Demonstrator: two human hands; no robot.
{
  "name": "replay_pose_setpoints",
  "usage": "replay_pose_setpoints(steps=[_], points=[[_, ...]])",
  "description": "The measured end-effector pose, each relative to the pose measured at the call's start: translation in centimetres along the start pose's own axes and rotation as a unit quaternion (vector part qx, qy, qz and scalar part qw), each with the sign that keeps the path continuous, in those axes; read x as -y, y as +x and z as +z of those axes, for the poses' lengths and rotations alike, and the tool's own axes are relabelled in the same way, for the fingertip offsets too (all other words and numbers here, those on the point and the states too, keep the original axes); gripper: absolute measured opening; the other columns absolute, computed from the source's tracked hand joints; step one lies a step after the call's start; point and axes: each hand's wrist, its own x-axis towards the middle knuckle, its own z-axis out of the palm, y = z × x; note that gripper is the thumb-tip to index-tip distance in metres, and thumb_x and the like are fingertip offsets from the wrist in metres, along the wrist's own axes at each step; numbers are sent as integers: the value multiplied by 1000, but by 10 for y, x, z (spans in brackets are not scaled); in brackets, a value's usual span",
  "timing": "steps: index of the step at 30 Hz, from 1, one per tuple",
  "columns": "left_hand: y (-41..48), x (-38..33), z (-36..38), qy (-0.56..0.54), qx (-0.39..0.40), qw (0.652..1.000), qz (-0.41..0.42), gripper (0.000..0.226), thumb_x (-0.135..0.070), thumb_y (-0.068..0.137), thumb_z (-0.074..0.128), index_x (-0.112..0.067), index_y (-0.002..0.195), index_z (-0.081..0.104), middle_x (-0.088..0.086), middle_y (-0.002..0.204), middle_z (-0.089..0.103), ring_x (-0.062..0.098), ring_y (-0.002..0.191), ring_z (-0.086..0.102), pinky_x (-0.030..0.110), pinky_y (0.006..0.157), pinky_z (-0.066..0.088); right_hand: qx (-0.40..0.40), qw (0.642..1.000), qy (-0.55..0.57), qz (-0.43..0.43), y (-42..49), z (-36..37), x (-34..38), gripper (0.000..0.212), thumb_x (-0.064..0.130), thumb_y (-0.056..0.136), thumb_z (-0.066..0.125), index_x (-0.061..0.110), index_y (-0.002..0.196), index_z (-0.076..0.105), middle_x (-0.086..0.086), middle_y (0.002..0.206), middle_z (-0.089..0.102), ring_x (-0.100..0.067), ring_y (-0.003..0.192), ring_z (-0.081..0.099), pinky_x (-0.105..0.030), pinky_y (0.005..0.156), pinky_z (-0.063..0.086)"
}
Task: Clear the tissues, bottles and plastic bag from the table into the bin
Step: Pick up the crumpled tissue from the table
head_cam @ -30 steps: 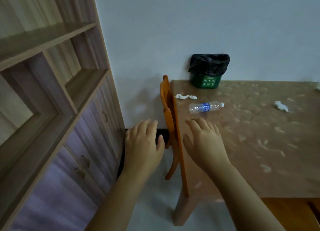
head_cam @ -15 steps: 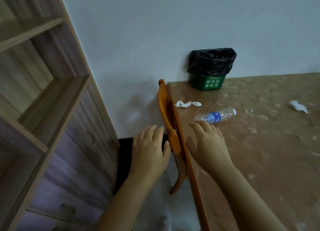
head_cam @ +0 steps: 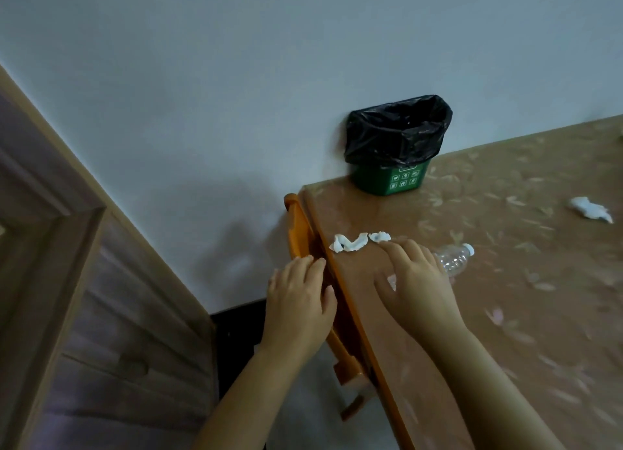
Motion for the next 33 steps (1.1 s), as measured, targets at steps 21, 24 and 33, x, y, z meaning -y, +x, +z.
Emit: replay_pose_setpoints(steps=[21, 24, 33], points=[[214, 60, 93, -51, 126, 960, 245, 40, -17, 81, 60, -6, 119, 55, 13, 120, 59, 30, 114, 52, 49, 97, 37, -26, 967, -74, 243, 101, 108, -31, 32, 1, 66, 65, 5, 98, 62, -16, 91, 66, -40, 81, 60, -50, 72, 49], [235, 51, 113, -40, 157, 950, 266, 40, -20, 83, 57, -6, 121, 54, 12, 122, 58, 30, 114, 51, 46, 98, 36, -30, 960, -68, 269, 114, 119, -48, 24, 4, 68, 60, 5, 92, 63, -16, 88, 66, -40, 76, 60, -49, 69, 48], [275, 25, 168, -7, 290, 929, 229, 39, -30, 91, 46, -12, 126, 46, 6, 129, 51, 21, 117, 44, 31, 95, 34, 28, 956, -34, 289, 139, 167, -106, 34, 34, 70, 38, 8, 74, 60, -11, 76, 64, -35, 65, 60, -38, 58, 47]])
